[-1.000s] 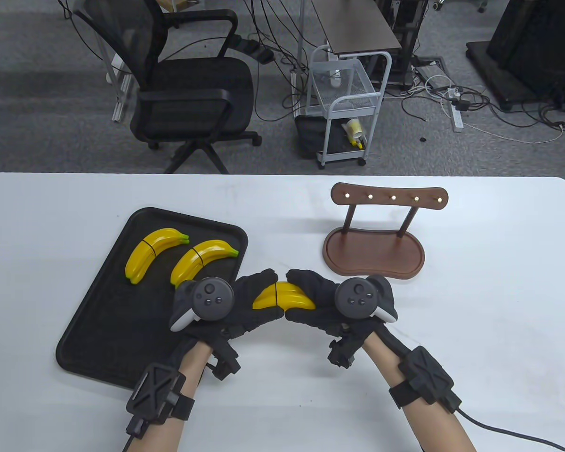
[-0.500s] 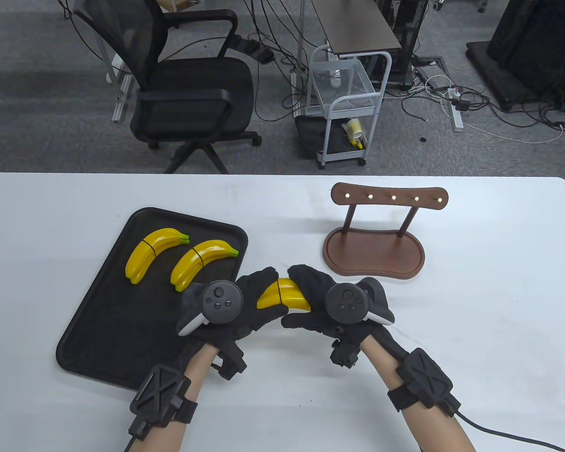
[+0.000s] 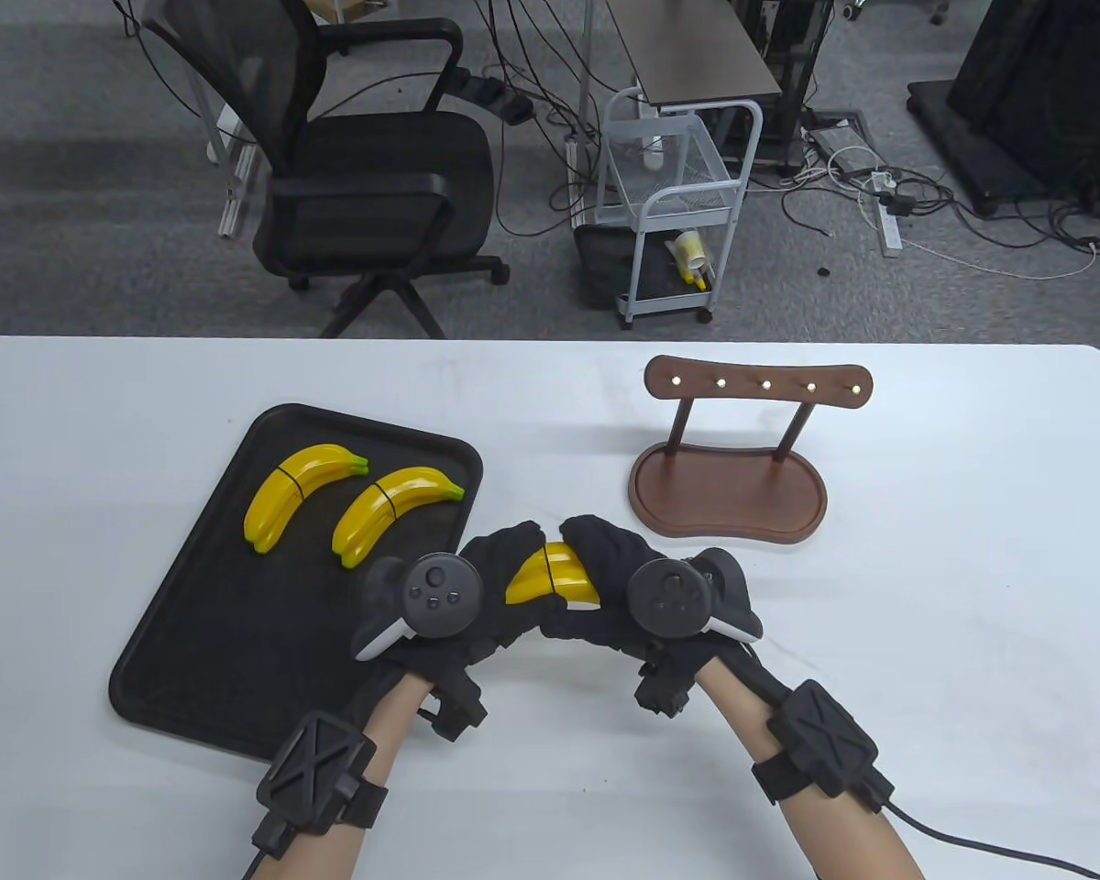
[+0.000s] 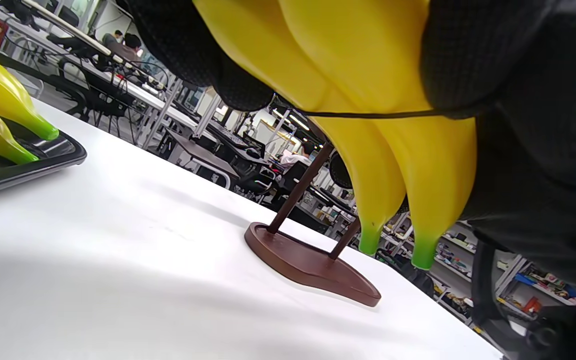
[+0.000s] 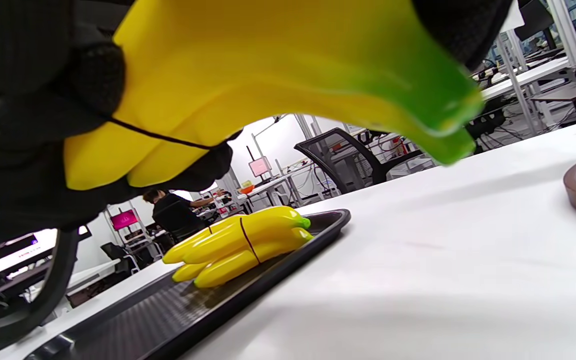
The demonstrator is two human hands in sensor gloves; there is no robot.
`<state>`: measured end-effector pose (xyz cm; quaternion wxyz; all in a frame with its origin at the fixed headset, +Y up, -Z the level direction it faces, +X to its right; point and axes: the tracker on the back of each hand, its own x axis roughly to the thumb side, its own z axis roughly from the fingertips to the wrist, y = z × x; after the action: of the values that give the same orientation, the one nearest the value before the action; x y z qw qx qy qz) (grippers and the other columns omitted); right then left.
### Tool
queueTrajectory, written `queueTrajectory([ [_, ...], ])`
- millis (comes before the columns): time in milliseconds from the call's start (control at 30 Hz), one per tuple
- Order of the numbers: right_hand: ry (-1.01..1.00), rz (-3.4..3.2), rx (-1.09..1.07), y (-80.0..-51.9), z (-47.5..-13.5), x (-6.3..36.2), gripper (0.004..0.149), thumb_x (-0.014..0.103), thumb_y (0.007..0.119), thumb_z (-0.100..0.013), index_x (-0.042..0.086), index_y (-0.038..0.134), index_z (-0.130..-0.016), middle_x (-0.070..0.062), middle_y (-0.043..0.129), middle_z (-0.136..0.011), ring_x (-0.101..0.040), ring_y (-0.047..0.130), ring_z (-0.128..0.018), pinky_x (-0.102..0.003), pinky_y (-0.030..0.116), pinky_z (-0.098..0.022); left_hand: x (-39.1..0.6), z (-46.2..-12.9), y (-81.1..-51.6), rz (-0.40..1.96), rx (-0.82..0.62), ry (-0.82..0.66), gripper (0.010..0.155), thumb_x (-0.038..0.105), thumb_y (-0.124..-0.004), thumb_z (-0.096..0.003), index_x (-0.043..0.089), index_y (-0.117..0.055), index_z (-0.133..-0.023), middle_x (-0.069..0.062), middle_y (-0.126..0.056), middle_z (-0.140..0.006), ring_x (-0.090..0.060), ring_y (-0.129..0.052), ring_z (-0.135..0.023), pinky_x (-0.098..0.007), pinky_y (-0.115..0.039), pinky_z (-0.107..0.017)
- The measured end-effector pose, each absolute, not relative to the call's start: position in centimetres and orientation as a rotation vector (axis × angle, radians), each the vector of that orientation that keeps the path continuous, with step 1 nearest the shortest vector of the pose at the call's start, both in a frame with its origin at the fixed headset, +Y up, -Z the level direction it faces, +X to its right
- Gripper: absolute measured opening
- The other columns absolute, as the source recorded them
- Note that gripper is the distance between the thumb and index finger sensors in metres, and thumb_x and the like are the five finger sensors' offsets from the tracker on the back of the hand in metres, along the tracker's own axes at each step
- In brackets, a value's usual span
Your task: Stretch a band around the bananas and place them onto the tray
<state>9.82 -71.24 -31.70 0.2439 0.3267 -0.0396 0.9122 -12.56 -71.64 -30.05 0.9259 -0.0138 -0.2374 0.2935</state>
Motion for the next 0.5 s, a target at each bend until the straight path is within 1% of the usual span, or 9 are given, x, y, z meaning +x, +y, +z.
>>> queueTrajectory([
  [67,-0.115,2.451,0.891,-71.20,-31.85,10.10,0.094,0.068,0.074,-0.044,0.006,0.052,-0.112,-0.021,0.063,-0.111,-0.048,0.077,-0.090,-0.063,0.071,-0.059,-12.87,-30.17,-71.60,0.628,-0.039,-0.499,0.081,0.060,-0.082,-0.0526,0.017,-0.053,-0.115,-0.011,-0.067,-0.117,-0.036,-0.080,-0.099,-0.054,-0.064,-0.078],
  [233,-0.098,2.393,0.906,-71.09,-32.22,10.57,0.085,0.058,0.079,-0.045,0.009,0.054,-0.111,-0.017,0.067,-0.110,-0.043,0.080,-0.088,-0.059,0.073,-0.059,-13.39,-30.33,-71.37,0.654,-0.050,-0.527,0.083,0.060,-0.084,-0.0512,0.016,-0.053,-0.114,-0.011,-0.068,-0.117,-0.036,-0.080,-0.099,-0.054,-0.064,-0.078],
  [433,-0.086,2.394,0.901,-71.21,-32.27,10.63,0.085,0.057,0.078,-0.046,0.010,0.051,-0.111,-0.017,0.064,-0.111,-0.043,0.078,-0.090,-0.058,0.073,-0.060,-13.50,-30.36,-71.29,0.657,-0.048,-0.518,0.082,0.061,-0.083,-0.0515,0.017,-0.054,-0.114,-0.010,-0.069,-0.117,-0.036,-0.081,-0.099,-0.054,-0.065,-0.078],
  [500,-0.092,2.401,0.903,-71.17,-32.25,10.62,0.086,0.057,0.078,-0.047,0.010,0.048,-0.112,-0.017,0.061,-0.113,-0.042,0.075,-0.093,-0.057,0.072,-0.061,-13.62,-30.39,-71.21,0.668,-0.046,-0.509,0.082,0.062,-0.083,-0.0518,0.016,-0.055,-0.114,-0.010,-0.070,-0.116,-0.036,-0.082,-0.098,-0.054,-0.065,-0.077],
])
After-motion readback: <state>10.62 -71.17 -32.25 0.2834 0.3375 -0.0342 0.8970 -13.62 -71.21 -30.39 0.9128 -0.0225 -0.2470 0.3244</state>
